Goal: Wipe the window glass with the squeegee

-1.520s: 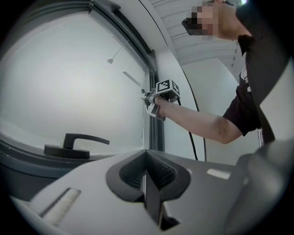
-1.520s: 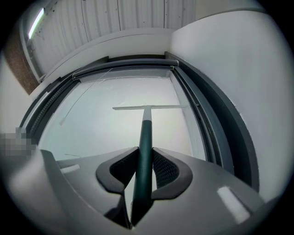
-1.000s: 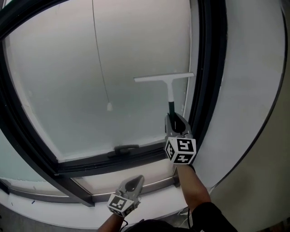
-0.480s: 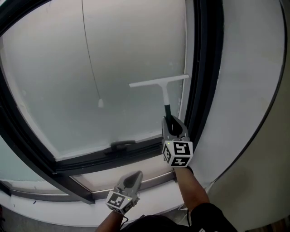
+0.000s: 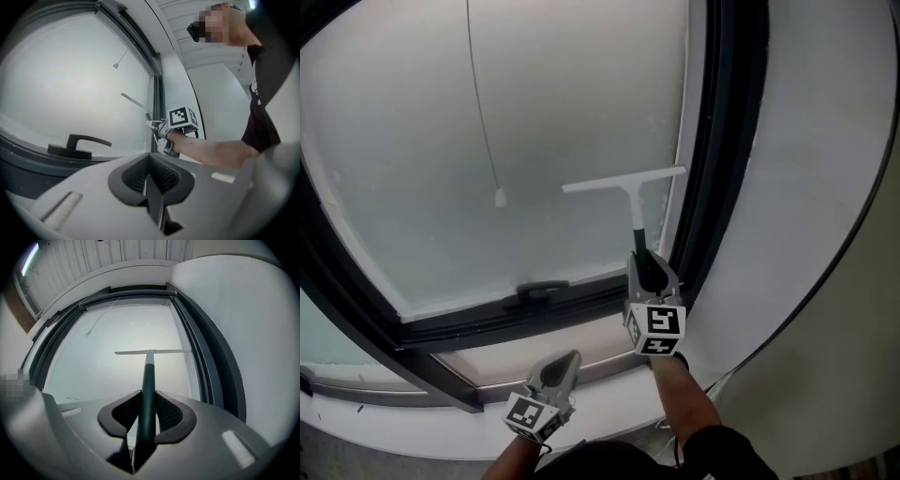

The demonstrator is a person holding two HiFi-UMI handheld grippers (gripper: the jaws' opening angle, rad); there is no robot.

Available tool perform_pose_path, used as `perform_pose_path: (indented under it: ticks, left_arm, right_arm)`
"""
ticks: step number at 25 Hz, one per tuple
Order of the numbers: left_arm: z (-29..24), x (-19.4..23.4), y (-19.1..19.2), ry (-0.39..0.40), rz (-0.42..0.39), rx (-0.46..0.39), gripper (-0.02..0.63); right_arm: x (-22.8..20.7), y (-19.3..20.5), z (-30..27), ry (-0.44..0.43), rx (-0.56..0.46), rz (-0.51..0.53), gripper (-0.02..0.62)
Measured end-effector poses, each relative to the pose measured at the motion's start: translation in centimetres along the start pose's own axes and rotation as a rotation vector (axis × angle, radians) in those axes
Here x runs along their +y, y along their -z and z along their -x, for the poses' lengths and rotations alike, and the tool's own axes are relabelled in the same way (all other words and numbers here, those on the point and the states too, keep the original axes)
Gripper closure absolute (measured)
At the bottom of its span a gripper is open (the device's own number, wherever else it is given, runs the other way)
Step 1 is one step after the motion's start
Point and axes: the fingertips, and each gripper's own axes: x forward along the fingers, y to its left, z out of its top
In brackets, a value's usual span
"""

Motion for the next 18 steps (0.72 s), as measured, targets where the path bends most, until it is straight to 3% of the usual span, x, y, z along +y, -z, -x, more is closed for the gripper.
perform_pose_path:
  ticks: [18]
  left_arm:
    - [0.7, -0.2, 0.9, -0.001, 0.043, 0.004, 0.606]
  right_arm:
    - [0.8, 4.6, 2.0, 0.02, 0.079, -0.035, 0.5]
